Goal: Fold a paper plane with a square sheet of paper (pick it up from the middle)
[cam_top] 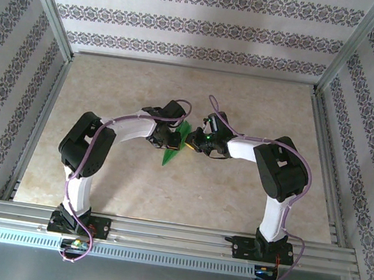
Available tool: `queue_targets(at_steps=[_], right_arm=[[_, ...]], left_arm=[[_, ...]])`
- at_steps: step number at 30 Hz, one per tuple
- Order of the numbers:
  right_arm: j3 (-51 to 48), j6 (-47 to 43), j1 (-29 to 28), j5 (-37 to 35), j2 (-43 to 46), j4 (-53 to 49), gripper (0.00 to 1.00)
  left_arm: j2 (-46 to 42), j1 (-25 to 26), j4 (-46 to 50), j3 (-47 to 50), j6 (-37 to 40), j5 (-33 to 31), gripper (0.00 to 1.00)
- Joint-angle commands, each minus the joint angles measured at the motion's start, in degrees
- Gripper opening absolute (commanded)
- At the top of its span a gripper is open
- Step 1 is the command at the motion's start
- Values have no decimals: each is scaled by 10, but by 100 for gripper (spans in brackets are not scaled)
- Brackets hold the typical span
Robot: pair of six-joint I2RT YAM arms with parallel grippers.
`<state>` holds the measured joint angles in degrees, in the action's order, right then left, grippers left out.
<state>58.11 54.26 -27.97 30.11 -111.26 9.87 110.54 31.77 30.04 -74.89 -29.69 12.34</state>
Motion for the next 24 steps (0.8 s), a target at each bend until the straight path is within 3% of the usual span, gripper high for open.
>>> queue_targets(at_steps=[1,8,12,24], right_arm=[[8,0,4,10,1,2,15],[5,-15,19,3,36,-4,38],[-4,-40,25,-17,65,-23,48],[-29,-45,40,-19,85,-27,47]], left_arm=[[9,-3,31,-21,25,-9,22],[7,-3,49,-32,36,-27,16],[7,-3,53,-37,38,-30,20],[32,-3,62,-54,54,-12,23]])
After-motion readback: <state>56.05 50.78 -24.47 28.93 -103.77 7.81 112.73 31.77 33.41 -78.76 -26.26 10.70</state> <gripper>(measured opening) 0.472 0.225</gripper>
